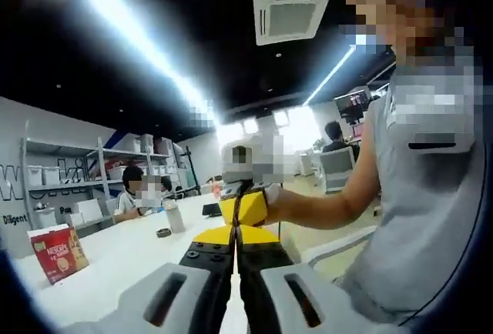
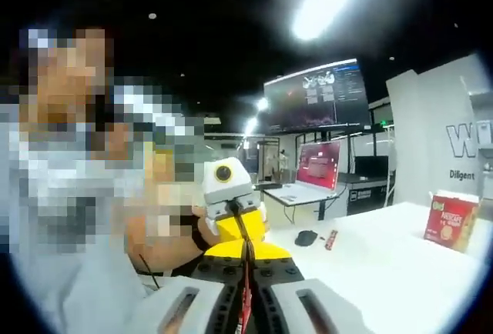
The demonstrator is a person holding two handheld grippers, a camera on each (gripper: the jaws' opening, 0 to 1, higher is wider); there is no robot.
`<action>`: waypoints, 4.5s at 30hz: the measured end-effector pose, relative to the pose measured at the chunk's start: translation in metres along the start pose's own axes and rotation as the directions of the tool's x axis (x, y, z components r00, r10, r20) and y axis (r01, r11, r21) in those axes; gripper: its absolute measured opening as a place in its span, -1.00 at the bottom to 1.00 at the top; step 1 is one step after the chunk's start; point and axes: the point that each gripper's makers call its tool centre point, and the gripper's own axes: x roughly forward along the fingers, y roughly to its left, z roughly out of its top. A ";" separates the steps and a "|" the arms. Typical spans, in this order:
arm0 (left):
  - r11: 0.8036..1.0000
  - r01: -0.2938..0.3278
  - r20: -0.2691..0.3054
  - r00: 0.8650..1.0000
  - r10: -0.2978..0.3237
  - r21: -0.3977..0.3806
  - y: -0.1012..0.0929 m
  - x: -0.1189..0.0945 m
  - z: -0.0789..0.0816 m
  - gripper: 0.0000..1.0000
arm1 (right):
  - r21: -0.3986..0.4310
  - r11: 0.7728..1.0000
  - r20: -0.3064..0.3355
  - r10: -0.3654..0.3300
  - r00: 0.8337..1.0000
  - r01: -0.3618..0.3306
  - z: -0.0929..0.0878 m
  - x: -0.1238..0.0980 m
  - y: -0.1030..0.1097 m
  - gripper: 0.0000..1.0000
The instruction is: Tear open the coffee pouch, take out the coffee, and pour the coffee from the pouch into the cup
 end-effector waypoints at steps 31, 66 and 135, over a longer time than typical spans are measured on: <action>0.987 -0.046 -0.042 0.998 0.053 0.154 -0.003 -0.005 0.001 -0.92 | 0.244 0.951 0.019 0.192 0.981 -0.191 0.000 0.007 0.001 -0.97; 0.999 -0.006 0.023 1.000 0.007 -0.046 0.001 -0.008 -0.003 -0.91 | -0.039 0.995 -0.100 0.086 0.991 -0.090 -0.009 0.006 0.002 -0.97; 0.706 -0.090 0.337 0.832 0.441 -0.703 0.078 -0.039 0.019 -0.98 | -0.273 0.798 0.454 -0.385 0.803 0.537 0.041 0.040 -0.047 -0.97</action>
